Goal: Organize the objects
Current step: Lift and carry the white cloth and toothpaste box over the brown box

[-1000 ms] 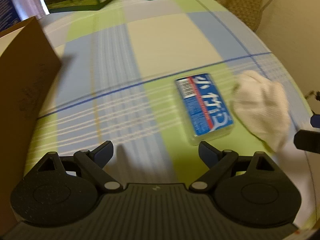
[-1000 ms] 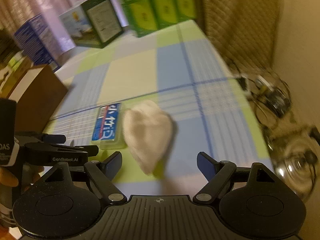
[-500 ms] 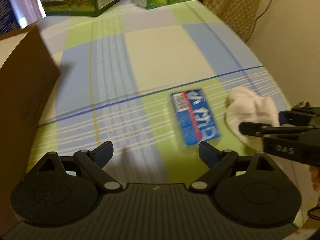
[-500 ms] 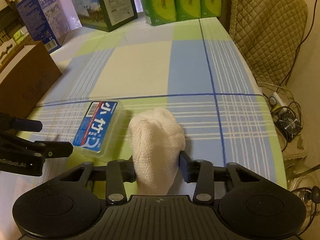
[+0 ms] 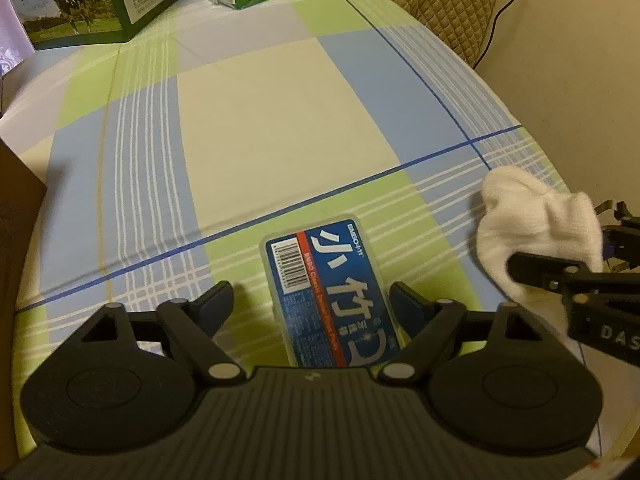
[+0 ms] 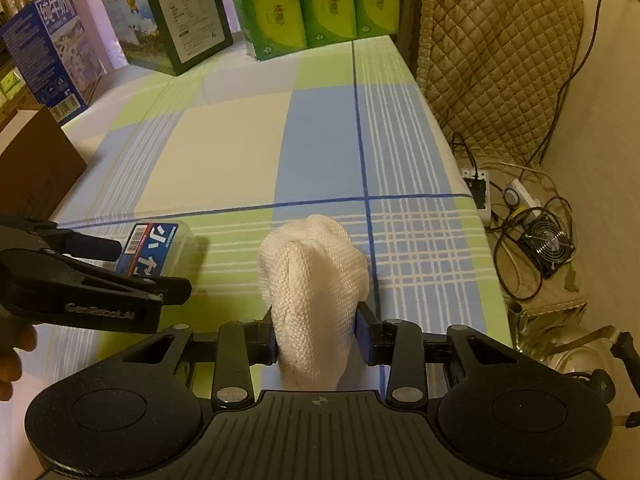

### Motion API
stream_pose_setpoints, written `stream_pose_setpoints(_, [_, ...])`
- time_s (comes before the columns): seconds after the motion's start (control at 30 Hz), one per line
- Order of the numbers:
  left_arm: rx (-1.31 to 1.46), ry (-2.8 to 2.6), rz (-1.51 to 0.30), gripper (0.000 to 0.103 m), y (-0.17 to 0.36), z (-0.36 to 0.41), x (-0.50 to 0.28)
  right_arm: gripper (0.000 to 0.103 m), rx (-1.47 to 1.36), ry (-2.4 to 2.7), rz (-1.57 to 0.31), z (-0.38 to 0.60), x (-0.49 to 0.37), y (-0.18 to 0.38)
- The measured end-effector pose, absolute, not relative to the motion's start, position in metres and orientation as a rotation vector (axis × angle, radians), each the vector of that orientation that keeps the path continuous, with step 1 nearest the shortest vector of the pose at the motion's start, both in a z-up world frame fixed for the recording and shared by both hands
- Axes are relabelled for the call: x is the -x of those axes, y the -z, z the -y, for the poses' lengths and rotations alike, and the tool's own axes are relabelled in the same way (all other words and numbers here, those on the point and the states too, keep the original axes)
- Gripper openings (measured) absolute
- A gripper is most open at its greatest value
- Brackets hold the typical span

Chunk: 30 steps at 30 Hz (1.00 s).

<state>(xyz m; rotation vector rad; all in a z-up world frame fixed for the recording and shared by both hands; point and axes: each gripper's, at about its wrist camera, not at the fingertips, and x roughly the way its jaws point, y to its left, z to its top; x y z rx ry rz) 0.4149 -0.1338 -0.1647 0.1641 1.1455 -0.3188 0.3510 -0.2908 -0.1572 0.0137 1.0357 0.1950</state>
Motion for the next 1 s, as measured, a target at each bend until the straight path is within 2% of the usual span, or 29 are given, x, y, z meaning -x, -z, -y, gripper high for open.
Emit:
stream_pose_setpoints(0.17, [-0.174,0.320,-1.144,0.068,0.167,0.138,-0.419,0.033,-0.021,-0.193,-1.027,0.292,-0.353,0.153])
stream_pose_setpoints(0.23, [-0.178,0.320,-1.138,0.060,0.166,0.138,-0.419,0.033,-0.020,-0.195,-1.024,0.291,-0.353,0.151])
stream_pose_setpoints(0.6, [-0.159,0.302,-1.141,0.057,0.160,0.124,-0.412,0.033,-0.003,-0.216,-1.007,0.283,-0.351,0.143])
stream_pose_setpoints(1.0, [-0.105,0.292,-1.083,0.053,0.125,0.100,-0.383,0.033,0.017,-0.255,-0.968,0.269,-0.333,0.123])
